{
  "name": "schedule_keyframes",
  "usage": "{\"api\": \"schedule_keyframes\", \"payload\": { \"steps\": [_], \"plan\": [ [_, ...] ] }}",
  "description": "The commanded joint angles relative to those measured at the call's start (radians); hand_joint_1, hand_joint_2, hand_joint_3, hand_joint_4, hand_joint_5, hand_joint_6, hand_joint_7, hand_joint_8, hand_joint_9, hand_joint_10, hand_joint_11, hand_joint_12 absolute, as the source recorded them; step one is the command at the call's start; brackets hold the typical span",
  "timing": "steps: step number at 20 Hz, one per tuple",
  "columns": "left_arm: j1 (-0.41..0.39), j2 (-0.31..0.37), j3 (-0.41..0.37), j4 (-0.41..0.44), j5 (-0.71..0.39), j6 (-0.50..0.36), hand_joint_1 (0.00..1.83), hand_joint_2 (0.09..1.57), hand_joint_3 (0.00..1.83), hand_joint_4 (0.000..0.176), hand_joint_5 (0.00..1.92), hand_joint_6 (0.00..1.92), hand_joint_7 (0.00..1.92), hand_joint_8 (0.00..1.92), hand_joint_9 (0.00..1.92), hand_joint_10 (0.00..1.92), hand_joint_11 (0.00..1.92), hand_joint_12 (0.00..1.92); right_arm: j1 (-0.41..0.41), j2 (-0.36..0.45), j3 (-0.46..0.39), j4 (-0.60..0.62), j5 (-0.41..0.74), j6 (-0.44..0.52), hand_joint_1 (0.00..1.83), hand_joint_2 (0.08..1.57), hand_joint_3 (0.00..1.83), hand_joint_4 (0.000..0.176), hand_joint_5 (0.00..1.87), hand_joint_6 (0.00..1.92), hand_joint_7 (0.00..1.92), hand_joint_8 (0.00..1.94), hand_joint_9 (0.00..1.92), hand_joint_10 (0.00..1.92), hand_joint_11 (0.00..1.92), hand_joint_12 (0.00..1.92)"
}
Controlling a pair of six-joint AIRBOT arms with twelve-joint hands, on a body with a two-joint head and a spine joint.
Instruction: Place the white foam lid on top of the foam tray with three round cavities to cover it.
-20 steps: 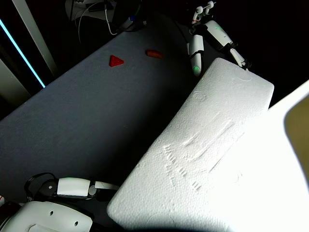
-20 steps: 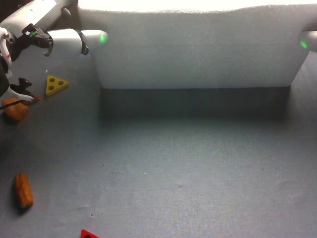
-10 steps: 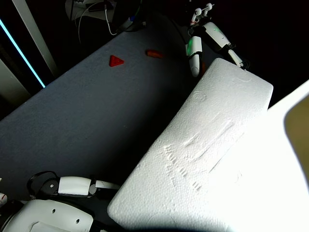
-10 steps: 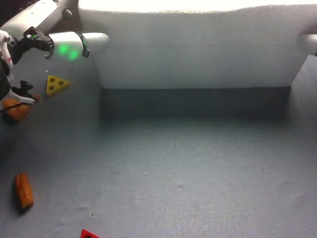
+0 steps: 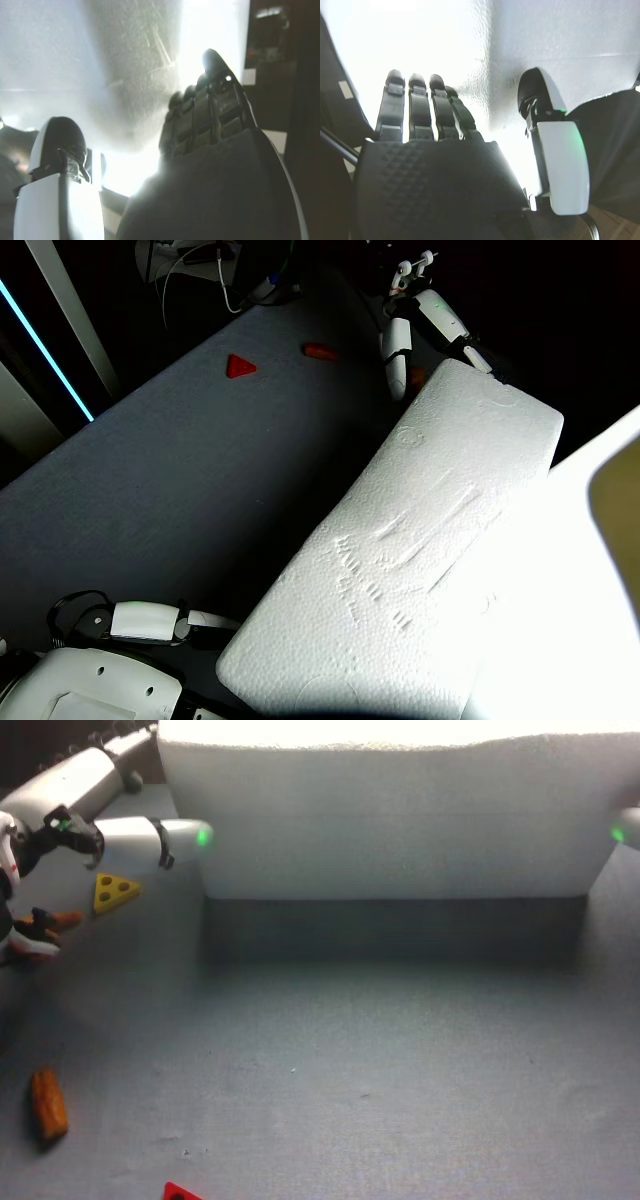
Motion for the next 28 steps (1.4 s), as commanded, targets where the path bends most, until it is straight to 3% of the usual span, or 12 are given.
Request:
{"api": "schedule_keyframes", "payload": {
  "steps": [1,5,10,12,18,19,20,21,22,24,26,28],
  "plan": [
    [-0.002,0.013,-0.002,-0.004,-0.110,-0.003,0.53,1.11,0.00,0.000,0.13,0.00,0.00,0.00,0.07,0.00,0.00,1.02,-0.007,0.017,-0.001,-0.015,0.087,-0.002,0.46,1.23,0.00,0.000,0.00,0.00,0.00,0.00,0.00,0.00,0.00,0.00],
    [0.010,0.027,-0.011,-0.016,-0.123,0.001,0.55,1.09,0.00,0.000,0.12,0.00,0.00,0.00,0.07,0.00,0.00,1.12,-0.033,0.044,-0.015,0.013,0.103,-0.011,0.50,1.23,0.00,0.000,0.00,0.00,0.00,0.00,0.00,0.00,0.00,0.00],
    [0.032,0.052,-0.029,-0.031,-0.146,0.009,0.54,1.09,0.00,0.000,0.09,0.00,0.00,0.00,0.06,0.00,0.00,1.08,-0.080,0.091,-0.046,0.037,0.137,-0.013,0.49,1.22,0.00,0.000,0.00,0.00,0.00,0.00,0.00,0.00,0.00,0.00],
    [0.040,0.069,-0.046,-0.031,-0.157,0.017,0.54,1.08,0.00,0.008,0.09,0.00,0.00,0.00,0.05,0.00,0.00,1.08,-0.104,0.114,-0.066,0.038,0.153,-0.013,0.46,1.22,0.00,0.000,0.00,0.00,0.00,0.00,0.00,0.00,0.00,0.00],
    [0.080,0.130,-0.107,0.006,-0.213,0.017,0.58,1.07,0.00,0.000,0.10,0.00,0.00,0.00,0.02,0.00,0.00,0.92,-0.183,0.178,-0.151,0.011,0.234,-0.013,0.49,1.25,0.01,0.000,0.00,0.00,0.00,0.00,0.00,0.00,0.05,0.03],
    [0.090,0.140,-0.118,0.011,-0.226,0.017,0.59,1.06,0.00,0.000,0.12,0.00,0.02,0.00,0.02,0.00,0.00,0.94,-0.196,0.186,-0.163,0.008,0.249,-0.013,0.48,1.27,0.01,0.000,0.00,0.00,0.00,0.00,0.00,0.00,0.01,0.21],
    [0.102,0.153,-0.135,0.016,-0.247,0.017,0.63,1.06,0.00,0.000,0.12,0.00,0.02,0.00,0.00,0.00,0.00,0.90,-0.215,0.195,-0.182,0.003,0.271,-0.013,0.47,1.28,0.00,0.000,0.00,0.00,0.00,0.00,0.00,0.00,0.00,0.55],
    [0.118,0.169,-0.155,0.025,-0.272,0.014,0.61,1.06,0.00,0.000,0.11,0.00,0.02,0.00,0.00,0.00,0.00,0.86,-0.242,0.209,-0.207,-0.007,0.298,-0.013,0.48,1.27,0.00,0.000,0.00,0.00,0.00,0.00,0.00,0.00,0.00,0.62],
    [0.128,0.181,-0.171,0.038,-0.290,0.010,0.59,1.06,0.00,0.000,0.12,0.00,0.04,0.01,0.03,0.01,0.00,0.85,-0.267,0.220,-0.227,-0.016,0.320,-0.011,0.46,1.21,0.00,0.000,0.00,0.00,0.00,0.00,0.00,0.00,0.00,0.46],
    [0.142,0.198,-0.195,0.051,-0.315,0.009,0.58,1.07,0.00,0.000,0.14,0.00,0.06,0.00,0.00,0.01,0.00,0.60,-0.302,0.234,-0.252,-0.029,0.352,-0.002,0.42,1.21,0.00,0.000,0.00,0.00,0.00,0.00,0.00,0.00,0.00,0.08],
    [0.165,0.214,-0.224,0.058,-0.355,0.005,0.57,1.09,0.00,0.000,0.14,0.00,0.05,0.00,0.00,0.00,0.00,0.24,-0.350,0.249,-0.283,-0.049,0.405,0.024,0.38,1.21,0.00,0.000,0.00,0.00,0.00,0.00,0.00,0.00,0.00,0.00],
    [0.186,0.226,-0.256,0.085,-0.386,-0.004,0.57,1.09,0.00,0.000,0.13,0.00,0.04,0.00,0.00,0.00,0.00,0.04,-0.390,0.256,-0.310,-0.073,0.465,0.060,0.33,1.19,0.00,0.000,0.00,0.00,0.00,0.00,0.00,0.00,0.00,0.00]
  ]
}}
